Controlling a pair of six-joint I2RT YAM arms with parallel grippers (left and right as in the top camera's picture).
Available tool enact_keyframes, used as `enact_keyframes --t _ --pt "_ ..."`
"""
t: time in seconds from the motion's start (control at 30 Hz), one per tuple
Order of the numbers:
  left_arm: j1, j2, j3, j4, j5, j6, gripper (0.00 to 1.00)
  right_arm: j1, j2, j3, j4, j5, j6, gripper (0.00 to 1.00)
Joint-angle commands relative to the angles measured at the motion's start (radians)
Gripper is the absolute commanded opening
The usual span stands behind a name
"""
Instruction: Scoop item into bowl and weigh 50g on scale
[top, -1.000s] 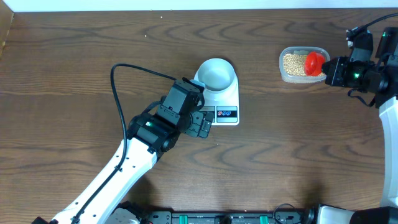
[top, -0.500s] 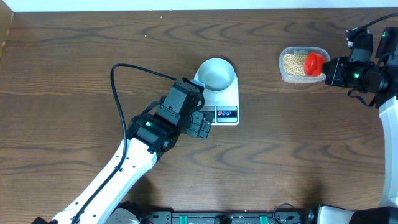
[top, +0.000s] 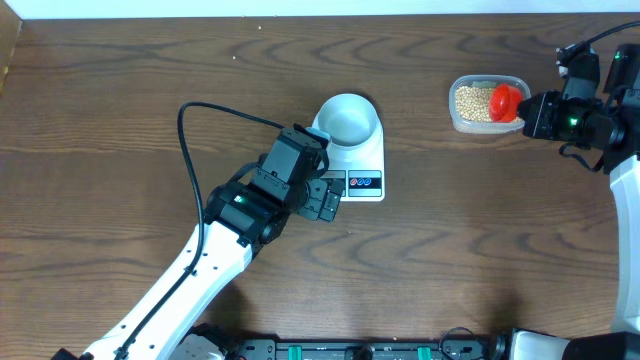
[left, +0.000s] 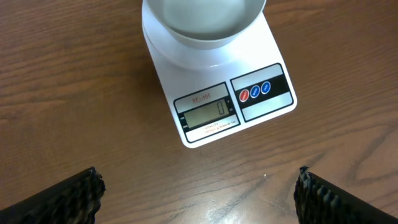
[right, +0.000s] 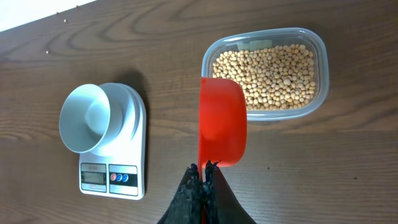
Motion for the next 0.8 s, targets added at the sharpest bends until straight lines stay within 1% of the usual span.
enact_keyframes --t 0.0,0.5,0.77 --pt "0.000 -0.005 0.004 0.006 0.009 0.012 1.00 0.000 -0.007 0.016 -0.001 0.000 -0.015 0.01" --pt "0.000 -0.003 0.004 -0.006 0.009 0.010 1.00 0.000 -0.007 0.016 -0.001 0.000 -0.015 0.01" --pt "0.000 0.000 0.004 0.020 0.009 0.010 1.00 0.000 -0.007 0.016 0.007 0.000 -0.015 0.01"
